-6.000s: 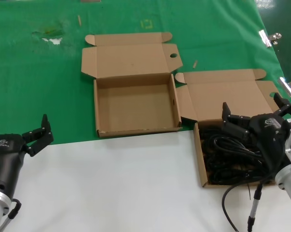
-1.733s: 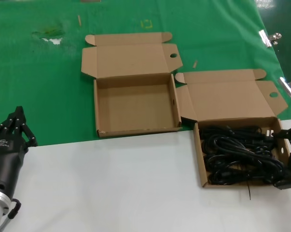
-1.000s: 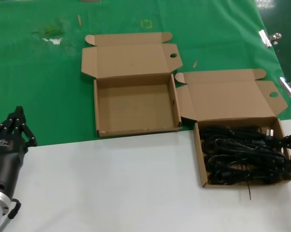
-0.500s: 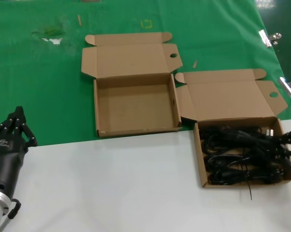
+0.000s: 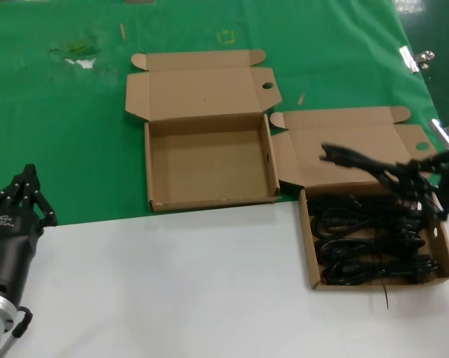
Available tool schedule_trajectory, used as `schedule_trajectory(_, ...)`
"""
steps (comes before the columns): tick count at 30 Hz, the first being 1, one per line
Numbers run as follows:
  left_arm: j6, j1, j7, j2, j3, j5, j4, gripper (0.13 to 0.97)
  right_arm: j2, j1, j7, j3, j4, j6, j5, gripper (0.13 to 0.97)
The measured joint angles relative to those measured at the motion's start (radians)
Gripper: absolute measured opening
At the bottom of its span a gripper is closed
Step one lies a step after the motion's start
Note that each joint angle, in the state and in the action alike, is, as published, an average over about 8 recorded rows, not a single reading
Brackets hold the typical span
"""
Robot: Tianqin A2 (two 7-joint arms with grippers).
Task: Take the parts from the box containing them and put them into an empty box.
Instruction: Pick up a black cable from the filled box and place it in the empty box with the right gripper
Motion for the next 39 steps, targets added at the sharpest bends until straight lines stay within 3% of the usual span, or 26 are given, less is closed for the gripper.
schedule_trajectory(15, 0.0, 0.0, 0.0, 0.0, 0.0, 0.0, 0.0, 0.14, -0.243, 0.219, -0.228, -0.12, -0.098, 0.098, -0.119, 0.171)
schedule_trajectory(24, 0.0, 0.0, 0.0, 0.0, 0.0, 0.0, 0.0, 0.14, -0.38, 0.284, -0.314, -0.199, -0.143, 0.123, -0.167, 0.171)
schedule_trajectory(32, 0.0, 0.0, 0.0, 0.0, 0.0, 0.0, 0.0, 0.14, -0.474, 0.311, -0.32, -0.251, -0.188, 0.122, -0.193, 0.171)
schedule_trajectory(39, 0.0, 0.0, 0.0, 0.0, 0.0, 0.0, 0.0, 0.14, -0.546, 0.351, -0.247, -0.287, -0.278, 0.102, -0.24, 0.171)
